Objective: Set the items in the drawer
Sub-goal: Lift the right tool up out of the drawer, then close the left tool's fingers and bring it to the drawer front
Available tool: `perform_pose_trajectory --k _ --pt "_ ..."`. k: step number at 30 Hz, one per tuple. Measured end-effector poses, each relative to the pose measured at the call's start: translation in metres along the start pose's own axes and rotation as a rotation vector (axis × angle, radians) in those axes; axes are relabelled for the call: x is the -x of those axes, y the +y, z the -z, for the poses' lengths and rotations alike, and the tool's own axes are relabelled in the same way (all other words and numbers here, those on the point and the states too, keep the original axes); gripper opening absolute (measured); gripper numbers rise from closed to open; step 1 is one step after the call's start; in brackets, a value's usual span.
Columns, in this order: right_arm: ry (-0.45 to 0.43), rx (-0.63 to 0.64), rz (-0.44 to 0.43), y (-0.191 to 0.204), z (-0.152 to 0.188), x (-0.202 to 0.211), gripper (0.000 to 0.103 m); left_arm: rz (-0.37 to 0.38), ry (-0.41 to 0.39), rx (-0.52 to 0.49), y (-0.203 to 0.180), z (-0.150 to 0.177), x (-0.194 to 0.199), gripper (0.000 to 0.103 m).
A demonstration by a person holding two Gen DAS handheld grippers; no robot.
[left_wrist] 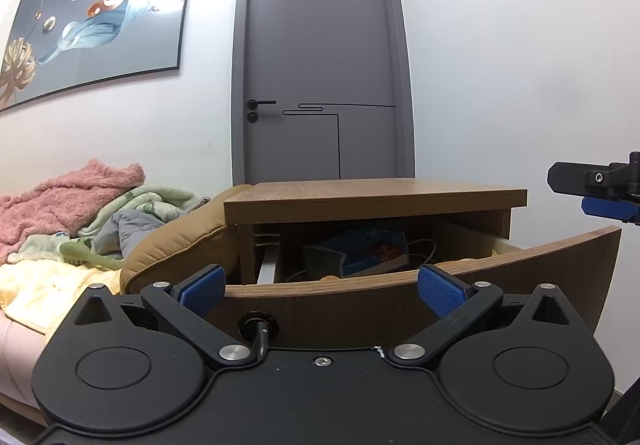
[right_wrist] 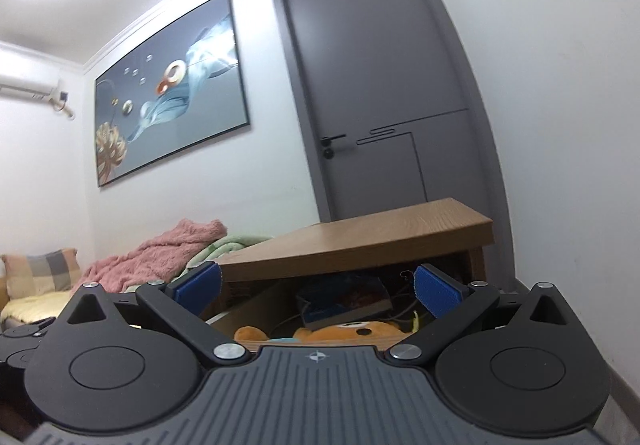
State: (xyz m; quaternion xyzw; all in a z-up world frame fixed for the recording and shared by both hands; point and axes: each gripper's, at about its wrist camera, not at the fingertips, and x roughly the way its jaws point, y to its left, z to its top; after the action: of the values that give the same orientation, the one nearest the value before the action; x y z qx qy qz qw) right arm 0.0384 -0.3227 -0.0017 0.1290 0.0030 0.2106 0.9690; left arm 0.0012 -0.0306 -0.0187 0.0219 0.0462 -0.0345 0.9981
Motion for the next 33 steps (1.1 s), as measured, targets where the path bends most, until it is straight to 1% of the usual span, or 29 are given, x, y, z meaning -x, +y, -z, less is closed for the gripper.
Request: perform_pose_trajectory --k 6,9,12,19,25,28,30,31,33 --pt "-0.028 0.016 0.015 0.004 0.006 0.000 0.103 0.015 -0.002 0.019 -0.002 -0.001 -0.002 0.102" --pt "-0.023 0.056 0.016 0.011 0.010 -0.002 0.103 0.025 -0.010 0.016 -0.003 -0.001 -0.003 0.102" --pt "-0.021 0.084 0.028 0.016 0.011 -0.002 0.103 0.020 -0.016 0.007 -0.005 -0.001 -0.003 0.102" --pt "-0.032 0.085 0.070 0.017 0.009 -0.002 0.103 0.017 -0.035 0.010 -0.003 -0.001 0.002 0.102" --pt "-0.057 0.090 0.051 0.018 0.012 0.008 0.102 -0.003 -0.051 0.036 0.000 0.003 0.015 0.100" --pt "-0.064 0.090 0.061 0.017 0.013 0.013 0.093 -0.004 -0.063 0.035 0.000 0.007 0.024 0.100" --pt "-0.061 0.086 0.069 0.017 0.016 0.018 0.082 -0.003 -0.076 0.032 -0.001 0.009 0.030 0.099" --pt "-0.058 0.079 0.068 0.016 0.016 0.019 0.079 0.002 -0.083 0.029 -0.001 0.010 0.033 0.098" --pt "-0.051 0.068 0.064 0.016 0.018 0.022 0.065 0.009 -0.093 0.025 -0.003 0.012 0.037 0.094"
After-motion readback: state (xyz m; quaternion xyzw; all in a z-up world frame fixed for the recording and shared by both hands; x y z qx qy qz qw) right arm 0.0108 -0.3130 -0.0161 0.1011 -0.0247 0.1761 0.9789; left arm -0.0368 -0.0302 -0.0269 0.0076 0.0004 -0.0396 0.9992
